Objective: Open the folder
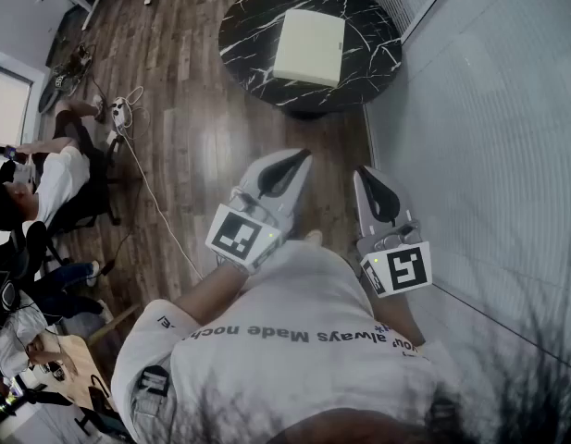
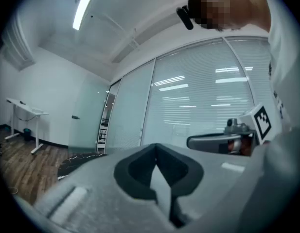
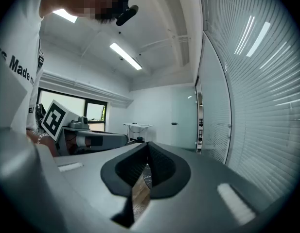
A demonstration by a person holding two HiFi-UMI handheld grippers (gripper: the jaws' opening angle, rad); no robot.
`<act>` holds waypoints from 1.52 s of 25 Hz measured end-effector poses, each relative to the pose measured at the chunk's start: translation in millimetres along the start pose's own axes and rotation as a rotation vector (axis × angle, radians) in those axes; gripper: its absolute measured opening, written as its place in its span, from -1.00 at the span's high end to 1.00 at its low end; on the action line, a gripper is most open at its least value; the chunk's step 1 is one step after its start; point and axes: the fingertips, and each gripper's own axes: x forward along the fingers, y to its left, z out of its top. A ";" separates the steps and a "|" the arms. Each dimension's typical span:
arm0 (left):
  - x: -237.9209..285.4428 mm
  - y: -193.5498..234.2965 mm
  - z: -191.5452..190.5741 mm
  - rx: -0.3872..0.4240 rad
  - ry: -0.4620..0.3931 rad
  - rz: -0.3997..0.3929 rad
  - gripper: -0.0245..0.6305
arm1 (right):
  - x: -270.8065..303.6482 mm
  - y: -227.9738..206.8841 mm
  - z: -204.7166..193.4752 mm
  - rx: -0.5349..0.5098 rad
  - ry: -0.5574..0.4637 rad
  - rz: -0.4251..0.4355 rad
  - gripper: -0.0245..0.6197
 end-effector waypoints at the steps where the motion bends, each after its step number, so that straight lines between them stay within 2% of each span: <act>1: -0.2 3.7 0.8 -0.001 -0.002 0.002 0.92 | 3.6 0.3 0.3 0.000 0.001 0.002 0.92; 8: -4.6 35.0 5.9 -0.007 -0.016 0.007 0.92 | 32.3 2.8 5.7 -0.004 -0.003 -0.027 0.91; 16: -8.0 65.0 4.3 -0.010 0.008 -0.007 0.92 | 57.5 10.0 6.2 0.018 -0.009 -0.045 0.91; 20: -1.5 74.4 -6.3 -0.026 0.040 -0.001 0.92 | 65.9 2.1 0.8 0.026 -0.005 -0.050 0.91; 25: 16.3 83.5 -10.0 -0.032 0.037 -0.001 0.92 | 80.0 -12.2 -6.0 0.045 -0.006 -0.044 0.91; 30: 52.7 98.8 -11.2 -0.026 0.049 0.009 0.92 | 103.2 -47.7 -12.7 0.063 -0.009 -0.033 0.92; 38: 144.1 133.4 -10.8 -0.015 0.094 0.020 0.92 | 149.7 -133.0 -16.2 0.090 -0.005 -0.013 0.92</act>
